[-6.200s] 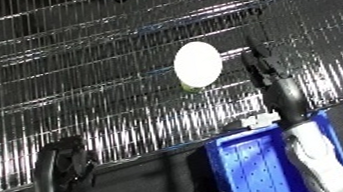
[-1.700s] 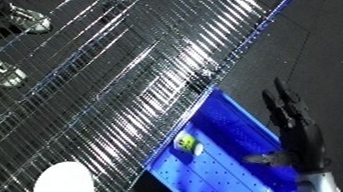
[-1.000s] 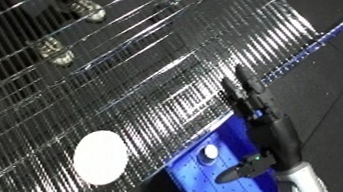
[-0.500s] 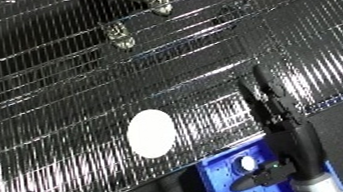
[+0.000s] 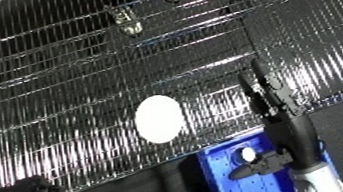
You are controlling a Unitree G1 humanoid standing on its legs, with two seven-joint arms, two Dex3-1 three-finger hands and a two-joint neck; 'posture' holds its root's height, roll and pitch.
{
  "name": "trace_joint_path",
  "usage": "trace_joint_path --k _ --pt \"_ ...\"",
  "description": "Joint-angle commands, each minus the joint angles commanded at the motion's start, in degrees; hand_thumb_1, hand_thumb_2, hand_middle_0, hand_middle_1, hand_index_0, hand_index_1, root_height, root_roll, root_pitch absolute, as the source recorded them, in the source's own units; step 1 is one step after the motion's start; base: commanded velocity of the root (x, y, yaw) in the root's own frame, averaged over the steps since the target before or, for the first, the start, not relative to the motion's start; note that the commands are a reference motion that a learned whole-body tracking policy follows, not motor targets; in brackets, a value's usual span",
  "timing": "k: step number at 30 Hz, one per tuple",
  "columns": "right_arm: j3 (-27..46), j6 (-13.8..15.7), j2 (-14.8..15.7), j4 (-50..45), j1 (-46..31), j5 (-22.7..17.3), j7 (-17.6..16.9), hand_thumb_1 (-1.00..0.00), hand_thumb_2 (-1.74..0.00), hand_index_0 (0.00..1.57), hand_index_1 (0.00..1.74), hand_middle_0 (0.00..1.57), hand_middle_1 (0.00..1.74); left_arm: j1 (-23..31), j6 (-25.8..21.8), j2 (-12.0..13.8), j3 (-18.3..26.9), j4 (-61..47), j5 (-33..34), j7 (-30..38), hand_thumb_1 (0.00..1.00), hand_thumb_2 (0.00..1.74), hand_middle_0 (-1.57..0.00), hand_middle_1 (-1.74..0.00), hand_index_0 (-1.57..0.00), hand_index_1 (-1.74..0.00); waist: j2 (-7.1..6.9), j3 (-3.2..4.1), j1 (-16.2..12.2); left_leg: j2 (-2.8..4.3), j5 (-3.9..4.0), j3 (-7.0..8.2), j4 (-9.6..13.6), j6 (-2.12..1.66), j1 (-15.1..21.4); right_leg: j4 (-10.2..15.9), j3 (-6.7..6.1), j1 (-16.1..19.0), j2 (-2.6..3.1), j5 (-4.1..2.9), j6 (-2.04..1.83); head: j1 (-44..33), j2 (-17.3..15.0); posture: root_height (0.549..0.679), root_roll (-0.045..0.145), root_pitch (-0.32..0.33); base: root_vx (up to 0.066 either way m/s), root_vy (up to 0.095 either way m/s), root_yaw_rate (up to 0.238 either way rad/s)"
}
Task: Pick up the object and place it into the box
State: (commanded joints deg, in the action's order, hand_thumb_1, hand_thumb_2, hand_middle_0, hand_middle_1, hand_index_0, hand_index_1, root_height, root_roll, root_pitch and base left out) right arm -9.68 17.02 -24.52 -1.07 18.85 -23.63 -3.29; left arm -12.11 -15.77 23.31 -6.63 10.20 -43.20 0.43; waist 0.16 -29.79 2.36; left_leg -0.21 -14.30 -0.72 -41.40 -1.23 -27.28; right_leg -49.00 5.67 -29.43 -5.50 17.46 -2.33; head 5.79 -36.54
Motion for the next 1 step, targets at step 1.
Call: trace_joint_path --k 1 --pt "-0.19 -0.28 -0.03 0.28 0.40 0.18 -0.03 0.00 0.00 0.00 0.00 0.00 0.00 -0.16 0.01 0.00 -0.08 0.12 0.02 0.02 1.00 1.74 -1.57 -1.74 -1.57 -1.74 0.04 0.00 0.10 -0.06 -0.05 0.00 -0.14 0.00 -0.10 -0.15 0.03 -0.09 -0.03 0.06 0.02 -0.21 -0.42 0.630 0.063 0.023 0.030 0.005 0.064"
